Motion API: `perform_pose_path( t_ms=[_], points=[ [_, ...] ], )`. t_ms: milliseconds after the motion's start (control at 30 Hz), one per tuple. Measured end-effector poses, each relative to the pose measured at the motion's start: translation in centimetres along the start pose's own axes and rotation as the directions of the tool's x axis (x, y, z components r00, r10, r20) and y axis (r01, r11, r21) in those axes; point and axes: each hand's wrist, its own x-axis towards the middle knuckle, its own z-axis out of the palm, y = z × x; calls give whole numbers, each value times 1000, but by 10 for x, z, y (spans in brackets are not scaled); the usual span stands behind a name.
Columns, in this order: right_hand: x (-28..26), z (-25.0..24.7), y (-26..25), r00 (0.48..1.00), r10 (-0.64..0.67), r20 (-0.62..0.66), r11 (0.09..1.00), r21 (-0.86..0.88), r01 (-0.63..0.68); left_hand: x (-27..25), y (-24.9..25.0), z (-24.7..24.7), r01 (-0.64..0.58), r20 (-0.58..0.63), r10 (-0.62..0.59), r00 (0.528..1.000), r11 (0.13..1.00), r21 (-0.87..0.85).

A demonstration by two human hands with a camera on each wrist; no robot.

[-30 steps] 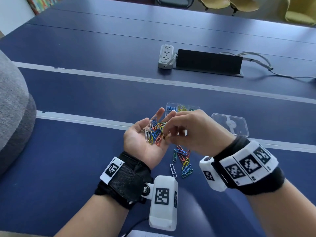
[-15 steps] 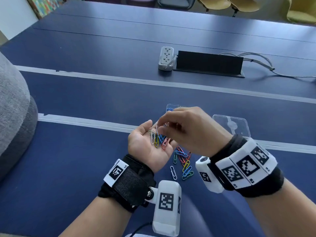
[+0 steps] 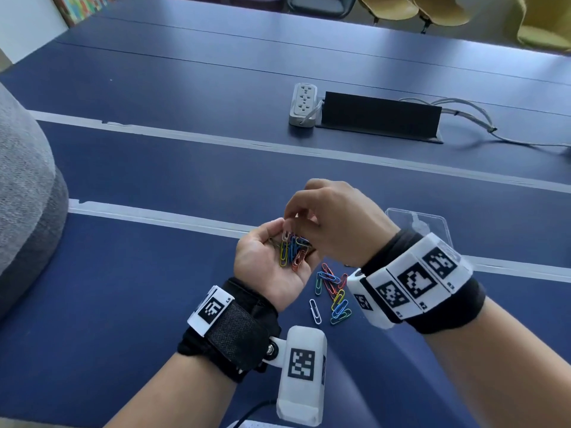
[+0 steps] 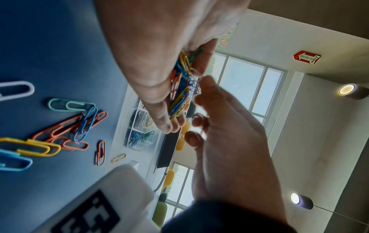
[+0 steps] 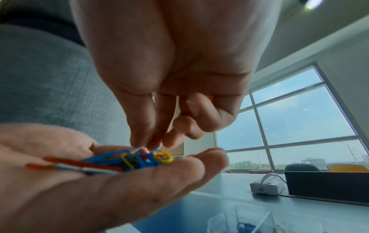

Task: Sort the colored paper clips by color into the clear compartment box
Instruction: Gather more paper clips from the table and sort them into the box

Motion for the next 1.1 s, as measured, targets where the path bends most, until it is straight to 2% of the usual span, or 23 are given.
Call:
perform_pose_path(
  t_ms=[133,333,533,600,700,867,1100],
  points=[
    [0,7,-2,996,66,62,994,-97,-59,-1,0,-4,20,10,-20,1000,1000,17],
    [0,18,0,999,10,52,1000,-5,-10,-3,4,-10,33,-7,-32,999,998,47],
    [1,15,3,1000,8,-23,965,261,-2,2,2,-10,4,10,-6,1000,995,101],
    [1,12,5,997,63,-34,927,372,-46,3,1,-10,-4,-6,5,1000,993,115],
    [4,1,17,976,206,-76,809,574,-126,4,3,-12,19,-23,-16,1000,991,132],
    [10,-11,59,925,348,-154,871,417,-259,5,8,-16,25,-59,-17,998,990,136],
    [13,3,72,920,386,-74,919,122,-375,4,8,-16,16,-91,-3,996,990,139]
  ],
)
